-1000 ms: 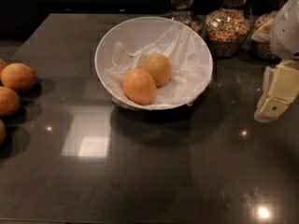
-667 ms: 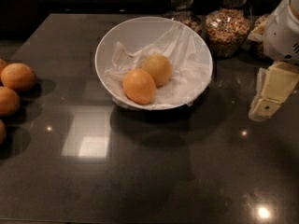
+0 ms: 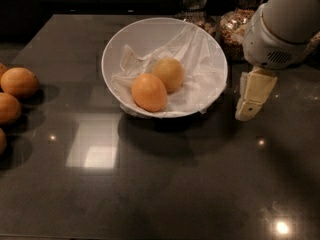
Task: Pick orange from white bowl
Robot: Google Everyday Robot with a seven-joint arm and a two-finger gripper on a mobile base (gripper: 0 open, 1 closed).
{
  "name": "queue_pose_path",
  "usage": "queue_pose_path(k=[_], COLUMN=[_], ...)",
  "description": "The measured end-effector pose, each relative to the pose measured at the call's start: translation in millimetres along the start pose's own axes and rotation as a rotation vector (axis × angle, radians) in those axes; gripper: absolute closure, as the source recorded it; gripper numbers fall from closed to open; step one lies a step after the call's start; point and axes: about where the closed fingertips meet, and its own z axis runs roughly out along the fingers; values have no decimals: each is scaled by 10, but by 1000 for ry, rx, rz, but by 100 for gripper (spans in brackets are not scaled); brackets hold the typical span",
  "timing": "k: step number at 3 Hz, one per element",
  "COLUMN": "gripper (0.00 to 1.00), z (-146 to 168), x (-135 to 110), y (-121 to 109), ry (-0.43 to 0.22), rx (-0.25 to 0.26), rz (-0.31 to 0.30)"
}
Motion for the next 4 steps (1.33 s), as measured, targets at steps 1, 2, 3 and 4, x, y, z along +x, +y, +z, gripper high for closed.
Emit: queue_pose_path(k=[1, 2, 3, 4], gripper=[0, 0, 0, 0], z=[166, 231, 204, -34], x=[-201, -385, -627, -833], y=[-105, -267, -414, -625], ry=[-32, -85, -144, -200], rx=[42, 75, 70, 36], rz=[-98, -163, -198, -194])
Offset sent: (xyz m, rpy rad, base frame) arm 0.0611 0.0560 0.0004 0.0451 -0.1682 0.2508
